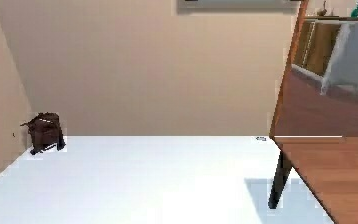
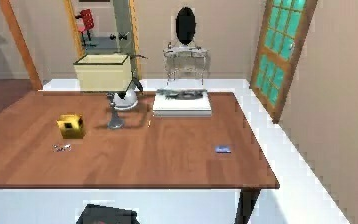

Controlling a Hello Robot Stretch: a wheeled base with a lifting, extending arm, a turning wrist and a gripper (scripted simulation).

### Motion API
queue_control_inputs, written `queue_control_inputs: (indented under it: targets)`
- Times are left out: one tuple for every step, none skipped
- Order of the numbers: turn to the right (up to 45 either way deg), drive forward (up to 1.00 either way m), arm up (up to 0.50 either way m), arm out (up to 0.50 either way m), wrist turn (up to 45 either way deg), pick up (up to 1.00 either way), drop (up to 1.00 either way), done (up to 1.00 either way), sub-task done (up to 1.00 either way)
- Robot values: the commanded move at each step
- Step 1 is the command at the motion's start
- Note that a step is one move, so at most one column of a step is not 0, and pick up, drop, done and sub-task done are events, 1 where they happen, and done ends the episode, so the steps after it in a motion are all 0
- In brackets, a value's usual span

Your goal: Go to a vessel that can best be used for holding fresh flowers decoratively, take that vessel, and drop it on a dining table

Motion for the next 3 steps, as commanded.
queue_control_inputs:
  targets:
    - [0.0, 0.70, 0.00, 0.00, 0.0, 0.00, 0.00, 0.00, 0.00]
    - [21.0, 0.00, 0.00, 0.00, 0.0, 0.00, 0.00, 0.00, 0.00]
    - [0.0, 0.75, 0.00, 0.00, 0.0, 0.00, 0.00, 0.00, 0.00]
